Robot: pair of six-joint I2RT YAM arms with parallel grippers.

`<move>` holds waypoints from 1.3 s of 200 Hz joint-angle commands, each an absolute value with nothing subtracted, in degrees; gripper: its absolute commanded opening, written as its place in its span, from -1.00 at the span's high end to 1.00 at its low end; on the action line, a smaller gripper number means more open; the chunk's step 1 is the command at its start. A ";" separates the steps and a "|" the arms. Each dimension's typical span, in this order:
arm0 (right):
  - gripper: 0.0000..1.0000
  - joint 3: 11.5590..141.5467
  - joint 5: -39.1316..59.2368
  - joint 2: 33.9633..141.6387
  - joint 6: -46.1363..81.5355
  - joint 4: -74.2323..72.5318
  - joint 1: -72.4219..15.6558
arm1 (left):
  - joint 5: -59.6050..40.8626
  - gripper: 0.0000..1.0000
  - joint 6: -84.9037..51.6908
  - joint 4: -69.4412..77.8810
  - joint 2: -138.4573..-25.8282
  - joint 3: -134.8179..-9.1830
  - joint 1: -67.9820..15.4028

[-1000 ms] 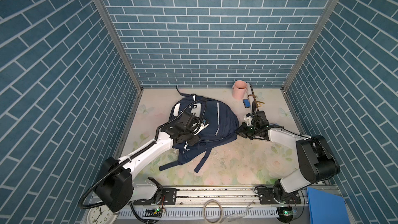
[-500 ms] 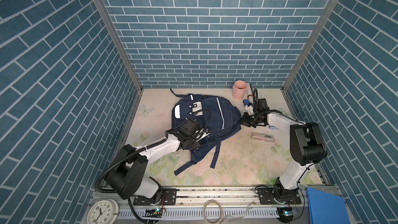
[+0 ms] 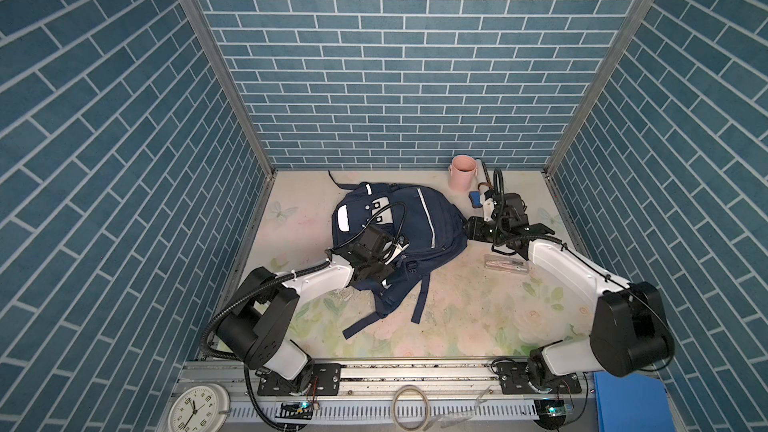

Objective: Pack the student bag

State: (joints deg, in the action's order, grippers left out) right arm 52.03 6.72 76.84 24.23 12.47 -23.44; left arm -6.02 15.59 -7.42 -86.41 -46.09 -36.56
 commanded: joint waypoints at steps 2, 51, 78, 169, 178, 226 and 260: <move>-0.08 49.31 0.74 73.59 20.13 10.36 -27.24 | -10.59 1.00 4.84 -10.22 -82.66 -47.38 -37.88; 0.06 41.58 -5.51 67.44 18.99 3.47 -43.19 | -13.63 1.00 -14.10 -5.40 -78.02 -46.97 -40.69; 0.11 38.71 -12.81 66.10 13.69 -1.89 -51.99 | -13.17 1.00 -17.90 -3.02 -78.95 -49.22 -43.87; 0.20 17.81 -24.09 59.13 -24.04 -35.00 -65.60 | -15.13 1.00 -21.80 -0.94 -83.39 -50.84 -45.39; 0.15 16.47 -25.64 59.14 -27.54 -37.56 -66.77 | -15.39 1.00 -21.80 -0.99 -83.82 -51.01 -45.46; 0.05 16.60 -34.34 66.34 -38.48 -46.57 -70.72 | -16.59 1.00 -22.06 -1.54 -86.04 -52.53 -45.51; 0.05 18.51 -35.58 72.18 -40.57 -47.67 -70.88 | -16.74 1.00 -21.71 -2.00 -86.12 -52.67 -45.49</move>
